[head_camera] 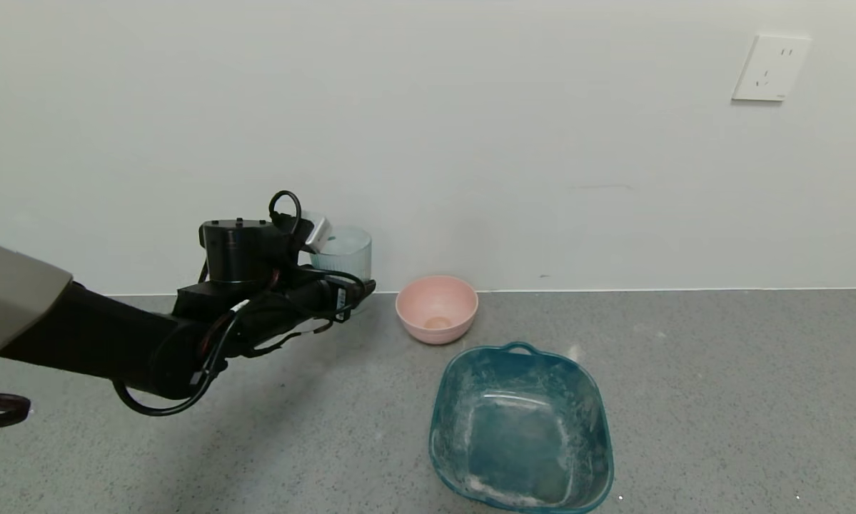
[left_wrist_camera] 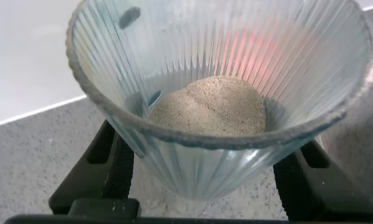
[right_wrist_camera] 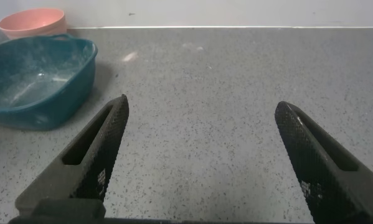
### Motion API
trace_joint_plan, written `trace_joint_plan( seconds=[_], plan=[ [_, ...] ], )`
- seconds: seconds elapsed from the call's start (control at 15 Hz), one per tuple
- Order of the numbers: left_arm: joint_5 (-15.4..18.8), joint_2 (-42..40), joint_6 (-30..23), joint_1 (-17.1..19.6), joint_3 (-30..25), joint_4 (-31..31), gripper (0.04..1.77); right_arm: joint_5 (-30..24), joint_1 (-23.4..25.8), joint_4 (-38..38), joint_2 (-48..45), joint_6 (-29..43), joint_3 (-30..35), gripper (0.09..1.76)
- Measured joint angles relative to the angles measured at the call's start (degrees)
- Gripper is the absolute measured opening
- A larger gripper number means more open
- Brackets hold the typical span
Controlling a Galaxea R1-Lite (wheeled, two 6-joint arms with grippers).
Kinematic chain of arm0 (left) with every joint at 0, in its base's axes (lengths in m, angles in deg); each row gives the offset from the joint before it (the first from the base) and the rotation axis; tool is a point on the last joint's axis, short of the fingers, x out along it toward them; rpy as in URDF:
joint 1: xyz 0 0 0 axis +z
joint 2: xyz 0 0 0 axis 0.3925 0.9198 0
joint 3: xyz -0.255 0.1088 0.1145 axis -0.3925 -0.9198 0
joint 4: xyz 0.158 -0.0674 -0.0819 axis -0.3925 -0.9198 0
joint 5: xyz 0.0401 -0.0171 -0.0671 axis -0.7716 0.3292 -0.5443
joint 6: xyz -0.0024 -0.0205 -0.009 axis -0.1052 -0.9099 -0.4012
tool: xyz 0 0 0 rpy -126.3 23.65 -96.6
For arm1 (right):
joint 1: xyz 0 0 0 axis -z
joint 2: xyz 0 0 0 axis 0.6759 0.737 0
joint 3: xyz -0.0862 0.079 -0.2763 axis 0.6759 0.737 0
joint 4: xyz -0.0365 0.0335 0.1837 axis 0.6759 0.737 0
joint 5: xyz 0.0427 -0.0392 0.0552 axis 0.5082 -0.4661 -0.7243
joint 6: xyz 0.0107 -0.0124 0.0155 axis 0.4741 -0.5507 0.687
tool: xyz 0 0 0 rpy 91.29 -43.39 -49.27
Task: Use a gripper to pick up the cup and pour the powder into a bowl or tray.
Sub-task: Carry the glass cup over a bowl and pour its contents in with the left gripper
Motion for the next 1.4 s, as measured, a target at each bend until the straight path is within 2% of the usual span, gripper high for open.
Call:
trace_joint_plan(
  seconds=[0.4,0.73,1.4],
  plan=[
    [-7.98,0.33,3.61,-4.8,10.42,-11.15,1.28,0.0,0.0,0.0,0.0,0.02,0.0,1.71],
    [-13.8,2.56,13.43,-6.56,13.51,-11.87,1.28,0.0,-0.02,0.0,0.0,0.02,0.0,1.71],
    [-22.85,8.97,24.17,-9.44,19.74,-12.11,1.28,-0.02,0.0,0.0,0.0,0.02,0.0,1.71]
  ],
)
